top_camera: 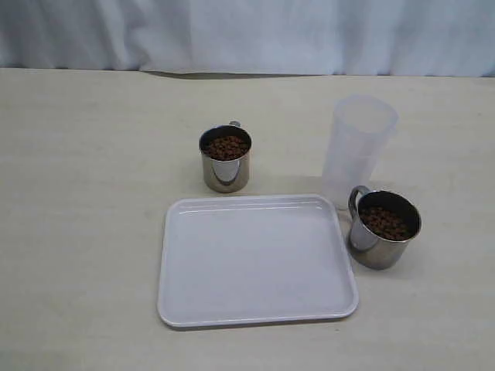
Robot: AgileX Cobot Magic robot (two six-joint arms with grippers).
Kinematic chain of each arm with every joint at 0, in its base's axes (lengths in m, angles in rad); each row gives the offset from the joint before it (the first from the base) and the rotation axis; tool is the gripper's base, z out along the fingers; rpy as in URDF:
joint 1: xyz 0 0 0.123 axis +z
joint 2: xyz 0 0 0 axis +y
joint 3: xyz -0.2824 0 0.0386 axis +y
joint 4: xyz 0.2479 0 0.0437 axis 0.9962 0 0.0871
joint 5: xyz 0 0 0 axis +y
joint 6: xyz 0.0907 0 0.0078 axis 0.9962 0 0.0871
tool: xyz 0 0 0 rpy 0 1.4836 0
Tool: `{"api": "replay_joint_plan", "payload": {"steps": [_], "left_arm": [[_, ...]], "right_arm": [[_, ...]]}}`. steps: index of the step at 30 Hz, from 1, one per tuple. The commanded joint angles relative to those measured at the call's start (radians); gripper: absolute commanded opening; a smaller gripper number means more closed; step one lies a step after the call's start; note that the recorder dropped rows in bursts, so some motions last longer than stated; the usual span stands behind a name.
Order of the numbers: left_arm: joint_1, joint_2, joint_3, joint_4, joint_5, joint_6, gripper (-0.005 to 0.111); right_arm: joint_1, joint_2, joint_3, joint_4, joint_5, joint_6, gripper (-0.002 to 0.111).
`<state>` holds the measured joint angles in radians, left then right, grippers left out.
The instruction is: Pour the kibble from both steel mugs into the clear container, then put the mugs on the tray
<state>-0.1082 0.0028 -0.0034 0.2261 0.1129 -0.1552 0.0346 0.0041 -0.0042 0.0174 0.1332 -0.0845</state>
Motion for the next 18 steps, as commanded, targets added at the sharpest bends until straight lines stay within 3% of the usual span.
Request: {"api": "replay_joint_plan", "payload": {"steps": [1,18], "left_arm": [[-0.008,-0.003,0.003,-0.002,-0.016,-0.004,0.000],[-0.008,-0.003,0.003,0.051,-0.016,0.053,0.000]], "right_arm": [[0.003,-0.004,0.004,0.002,-0.001,0.001,0.005],[0.003,-0.004,0.004,0.002,-0.001,0.001,0.005]]}}
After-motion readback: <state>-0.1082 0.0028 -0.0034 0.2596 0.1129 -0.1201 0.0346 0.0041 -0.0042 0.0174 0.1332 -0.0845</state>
